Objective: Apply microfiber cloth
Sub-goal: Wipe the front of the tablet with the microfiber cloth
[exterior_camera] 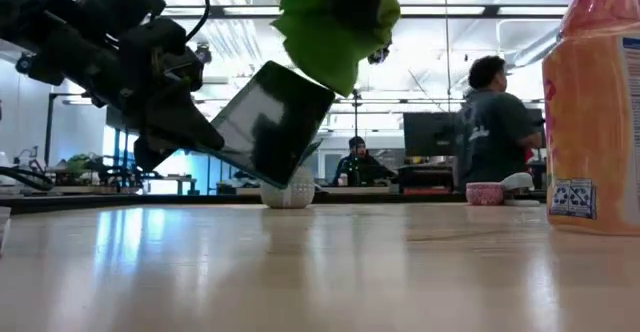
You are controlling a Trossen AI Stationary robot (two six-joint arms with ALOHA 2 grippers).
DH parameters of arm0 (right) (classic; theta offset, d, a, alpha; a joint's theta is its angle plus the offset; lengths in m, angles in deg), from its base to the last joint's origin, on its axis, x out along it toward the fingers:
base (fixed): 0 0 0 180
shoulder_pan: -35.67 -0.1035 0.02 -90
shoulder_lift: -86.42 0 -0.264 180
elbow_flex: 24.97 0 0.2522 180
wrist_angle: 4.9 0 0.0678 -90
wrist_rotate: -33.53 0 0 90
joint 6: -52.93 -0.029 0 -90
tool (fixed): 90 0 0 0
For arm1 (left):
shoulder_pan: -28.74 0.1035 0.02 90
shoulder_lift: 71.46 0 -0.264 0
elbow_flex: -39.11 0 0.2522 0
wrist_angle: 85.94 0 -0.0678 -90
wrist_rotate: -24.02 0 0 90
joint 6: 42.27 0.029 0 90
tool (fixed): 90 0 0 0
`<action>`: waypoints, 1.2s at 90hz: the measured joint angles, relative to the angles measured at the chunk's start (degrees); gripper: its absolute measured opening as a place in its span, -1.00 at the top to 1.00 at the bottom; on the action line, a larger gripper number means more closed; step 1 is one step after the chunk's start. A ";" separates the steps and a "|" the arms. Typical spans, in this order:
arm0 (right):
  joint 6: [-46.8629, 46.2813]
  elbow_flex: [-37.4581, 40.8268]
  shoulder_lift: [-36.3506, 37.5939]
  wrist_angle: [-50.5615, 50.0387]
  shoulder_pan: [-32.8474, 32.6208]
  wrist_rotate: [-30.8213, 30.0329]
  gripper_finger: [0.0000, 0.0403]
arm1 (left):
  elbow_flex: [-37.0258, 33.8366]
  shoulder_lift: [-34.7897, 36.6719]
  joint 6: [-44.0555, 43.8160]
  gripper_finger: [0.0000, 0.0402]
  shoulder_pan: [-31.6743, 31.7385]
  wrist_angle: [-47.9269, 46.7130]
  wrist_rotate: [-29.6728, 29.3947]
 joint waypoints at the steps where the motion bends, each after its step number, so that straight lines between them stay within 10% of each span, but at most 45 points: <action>1: -0.21 0.00 -0.01 -0.02 0.08 0.16 0.99 | 0.00 0.00 -0.13 0.95 0.00 0.01 -0.01; 70: -37.93 -0.04 -16.44 -6.78 -2.11 36.51 0.99 | 1.57 -0.02 0.63 0.95 0.13 0.86 -0.19; 108: -24.98 -0.04 -11.35 -10.80 1.26 19.87 0.99 | 1.31 -0.11 2.35 0.95 0.11 1.09 0.52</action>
